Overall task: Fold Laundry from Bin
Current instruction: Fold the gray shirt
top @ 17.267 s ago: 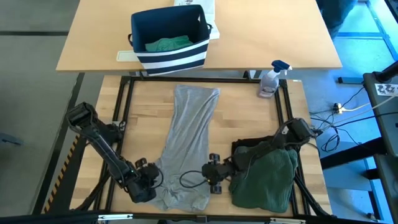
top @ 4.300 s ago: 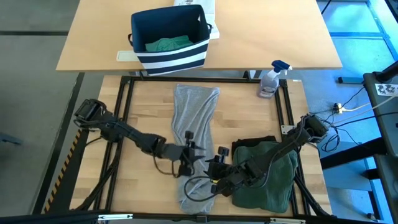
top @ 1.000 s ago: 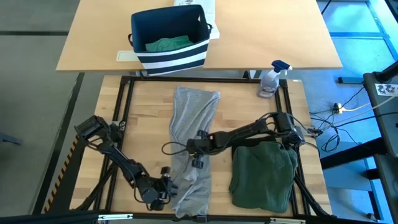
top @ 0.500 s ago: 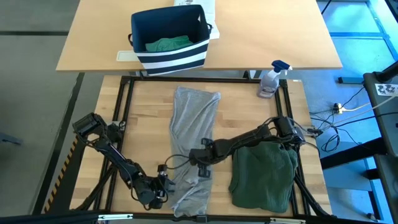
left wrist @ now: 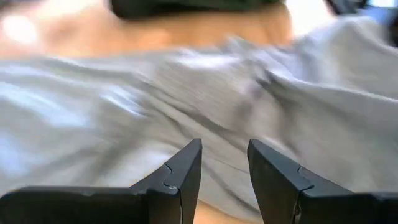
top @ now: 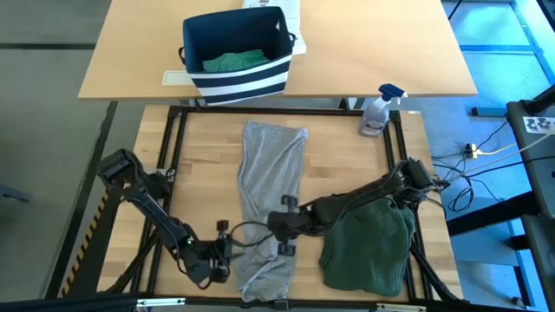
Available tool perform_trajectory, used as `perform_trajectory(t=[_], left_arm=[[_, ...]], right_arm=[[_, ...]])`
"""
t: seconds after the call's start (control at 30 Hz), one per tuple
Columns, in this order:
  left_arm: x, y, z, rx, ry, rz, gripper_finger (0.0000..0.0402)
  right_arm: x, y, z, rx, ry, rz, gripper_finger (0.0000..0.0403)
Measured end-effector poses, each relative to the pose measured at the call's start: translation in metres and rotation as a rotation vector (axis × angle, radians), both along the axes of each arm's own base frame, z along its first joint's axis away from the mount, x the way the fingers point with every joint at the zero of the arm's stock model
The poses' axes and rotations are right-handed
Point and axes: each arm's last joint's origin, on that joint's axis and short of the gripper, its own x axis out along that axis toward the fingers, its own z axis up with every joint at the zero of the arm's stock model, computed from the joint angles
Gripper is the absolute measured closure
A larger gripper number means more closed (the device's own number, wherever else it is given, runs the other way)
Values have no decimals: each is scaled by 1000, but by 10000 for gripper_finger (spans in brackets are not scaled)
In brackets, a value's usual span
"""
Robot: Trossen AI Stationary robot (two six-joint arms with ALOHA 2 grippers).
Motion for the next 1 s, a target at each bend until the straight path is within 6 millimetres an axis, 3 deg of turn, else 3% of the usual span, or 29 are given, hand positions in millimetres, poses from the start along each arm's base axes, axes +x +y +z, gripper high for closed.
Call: perform_trajectory(t=[0.17, 0.3, 0.5, 0.77, 1.0], left_arm=[[17, 20, -2, 30, 63, 11, 276], [30, 34, -16, 3, 156, 9, 276], [34, 40, -20, -14, 194, 11, 276], [28, 39, -24, -41, 250, 16, 276], [22, 43, -28, -39, 330, 72, 276]], right_arm=[[19, 11, -7, 112, -129, 123, 403], [25, 15, -25, 137, -113, 161, 403], [27, 17, -45, 170, -34, 198, 402], [3, 17, -58, 139, 235, 159, 402], [-25, 41, -48, 118, 357, 144, 402]])
